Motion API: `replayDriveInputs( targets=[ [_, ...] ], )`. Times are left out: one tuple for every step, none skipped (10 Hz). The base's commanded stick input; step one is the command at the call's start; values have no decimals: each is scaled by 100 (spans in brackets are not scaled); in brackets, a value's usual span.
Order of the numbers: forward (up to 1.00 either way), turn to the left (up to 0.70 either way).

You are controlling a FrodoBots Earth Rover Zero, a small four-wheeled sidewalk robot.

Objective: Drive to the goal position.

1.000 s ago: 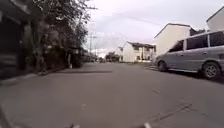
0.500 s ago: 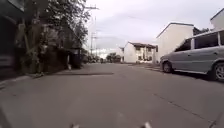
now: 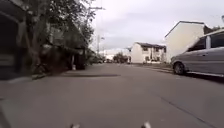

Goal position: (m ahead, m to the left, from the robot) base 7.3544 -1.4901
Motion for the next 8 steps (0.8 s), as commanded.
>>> replayDriveInputs(
  targets=[
    [85,0],
    [85,0],
    [85,0],
    [85,0],
    [85,0],
    [85,0],
    [85,0],
    [85,0]
  ],
)
